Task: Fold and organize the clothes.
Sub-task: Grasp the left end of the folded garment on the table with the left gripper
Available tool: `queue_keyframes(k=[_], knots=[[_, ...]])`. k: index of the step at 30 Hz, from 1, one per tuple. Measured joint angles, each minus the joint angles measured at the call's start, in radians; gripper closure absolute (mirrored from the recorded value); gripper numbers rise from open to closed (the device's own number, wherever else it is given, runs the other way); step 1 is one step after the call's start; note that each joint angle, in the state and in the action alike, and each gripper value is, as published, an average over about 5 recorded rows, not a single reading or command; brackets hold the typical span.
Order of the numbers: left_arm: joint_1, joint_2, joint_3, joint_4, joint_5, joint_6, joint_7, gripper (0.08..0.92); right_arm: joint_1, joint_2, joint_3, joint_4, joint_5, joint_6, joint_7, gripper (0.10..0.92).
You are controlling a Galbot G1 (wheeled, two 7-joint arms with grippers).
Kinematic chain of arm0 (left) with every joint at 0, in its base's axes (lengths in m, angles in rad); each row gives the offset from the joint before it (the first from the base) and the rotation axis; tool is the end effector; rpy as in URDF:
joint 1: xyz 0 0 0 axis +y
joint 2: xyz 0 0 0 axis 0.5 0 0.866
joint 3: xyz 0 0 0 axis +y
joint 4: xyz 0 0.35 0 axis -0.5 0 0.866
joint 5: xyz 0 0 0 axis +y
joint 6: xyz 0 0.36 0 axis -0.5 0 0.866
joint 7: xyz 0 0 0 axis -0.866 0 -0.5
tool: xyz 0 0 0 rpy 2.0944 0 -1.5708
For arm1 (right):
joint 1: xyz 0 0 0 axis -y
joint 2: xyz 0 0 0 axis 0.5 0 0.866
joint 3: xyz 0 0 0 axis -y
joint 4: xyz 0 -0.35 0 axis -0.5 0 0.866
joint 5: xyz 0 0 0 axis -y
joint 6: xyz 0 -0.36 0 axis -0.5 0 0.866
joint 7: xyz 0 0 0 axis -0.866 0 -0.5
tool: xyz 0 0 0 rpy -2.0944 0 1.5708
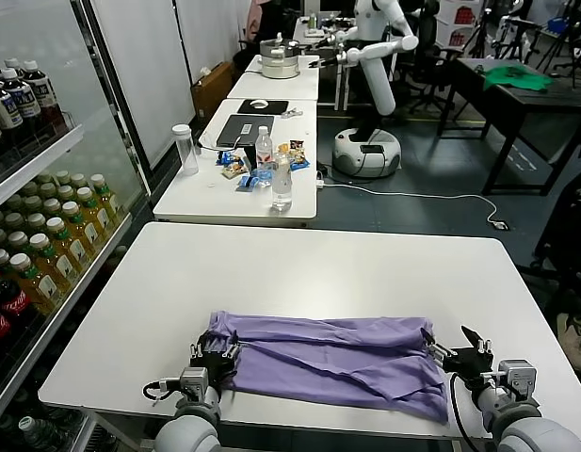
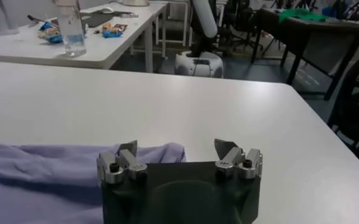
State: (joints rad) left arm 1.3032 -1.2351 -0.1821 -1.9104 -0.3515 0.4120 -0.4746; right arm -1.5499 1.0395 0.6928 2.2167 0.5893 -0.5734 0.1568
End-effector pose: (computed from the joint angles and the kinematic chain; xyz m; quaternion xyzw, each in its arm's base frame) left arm 0.2449 -0.0315 -0.3274 0.0135 -0.9744 -0.0335 0.2218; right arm 0.2048 -0.1093 -0.2157 0.0238 -0.9757 0.0200 0.2169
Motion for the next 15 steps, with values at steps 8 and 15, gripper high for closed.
queue_keyframes(k=[8,15], knots=[[-0.007,0.018,-0.040,0.014,-0.053,-0.009,0.011,0.684,-0.002,-0.008,0.009,0.009,0.007,0.000,0.003,0.203],[0.005,0.112,-0.151,0.005,-0.158,-0.008,0.031,0.853,0.005,-0.008,0.007,0.011,0.011,0.003,0.007,0.203]])
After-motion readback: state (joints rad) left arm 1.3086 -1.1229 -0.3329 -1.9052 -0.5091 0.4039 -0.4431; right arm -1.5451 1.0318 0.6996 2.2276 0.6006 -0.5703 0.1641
